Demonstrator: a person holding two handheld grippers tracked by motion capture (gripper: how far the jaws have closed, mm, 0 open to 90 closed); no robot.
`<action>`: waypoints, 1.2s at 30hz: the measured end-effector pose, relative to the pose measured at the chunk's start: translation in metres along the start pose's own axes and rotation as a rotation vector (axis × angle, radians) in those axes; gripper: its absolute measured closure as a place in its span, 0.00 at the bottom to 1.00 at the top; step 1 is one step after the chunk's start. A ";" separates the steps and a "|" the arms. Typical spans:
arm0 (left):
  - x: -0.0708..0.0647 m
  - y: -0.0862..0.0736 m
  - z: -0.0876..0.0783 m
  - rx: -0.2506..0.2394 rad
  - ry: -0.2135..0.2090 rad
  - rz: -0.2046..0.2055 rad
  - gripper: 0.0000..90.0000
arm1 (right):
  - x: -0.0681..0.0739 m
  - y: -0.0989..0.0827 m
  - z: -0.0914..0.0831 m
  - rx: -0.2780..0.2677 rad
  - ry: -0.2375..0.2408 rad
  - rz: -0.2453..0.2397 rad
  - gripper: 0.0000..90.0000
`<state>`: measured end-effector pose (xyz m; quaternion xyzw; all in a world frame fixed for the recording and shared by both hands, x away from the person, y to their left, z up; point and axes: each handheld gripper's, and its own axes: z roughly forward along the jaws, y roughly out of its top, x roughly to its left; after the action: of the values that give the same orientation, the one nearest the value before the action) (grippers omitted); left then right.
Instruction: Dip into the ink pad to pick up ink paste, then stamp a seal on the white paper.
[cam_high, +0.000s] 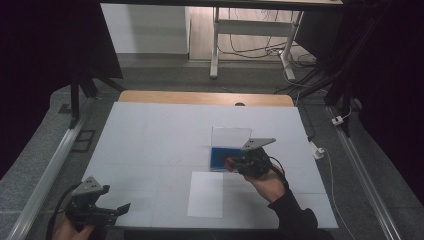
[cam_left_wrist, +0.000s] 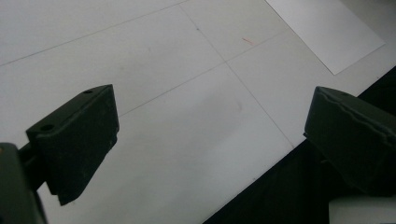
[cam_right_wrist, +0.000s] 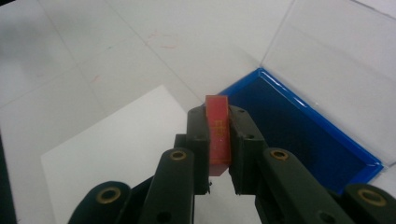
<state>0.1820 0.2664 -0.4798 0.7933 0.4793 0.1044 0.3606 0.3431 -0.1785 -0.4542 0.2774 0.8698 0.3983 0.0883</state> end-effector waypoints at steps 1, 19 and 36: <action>0.000 0.000 0.000 0.000 0.000 0.000 0.04 | 0.002 0.000 0.000 0.001 0.000 -0.002 0.88; -0.001 0.000 0.000 0.000 0.001 0.003 0.04 | 0.028 -0.001 -0.002 0.010 0.063 -0.046 0.88; 0.000 0.000 0.000 0.000 -0.002 0.003 0.04 | 0.046 -0.002 0.012 0.047 0.095 -0.097 0.88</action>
<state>0.1822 0.2661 -0.4798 0.7943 0.4775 0.1041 0.3610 0.3086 -0.1462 -0.4606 0.2175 0.8946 0.3859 0.0594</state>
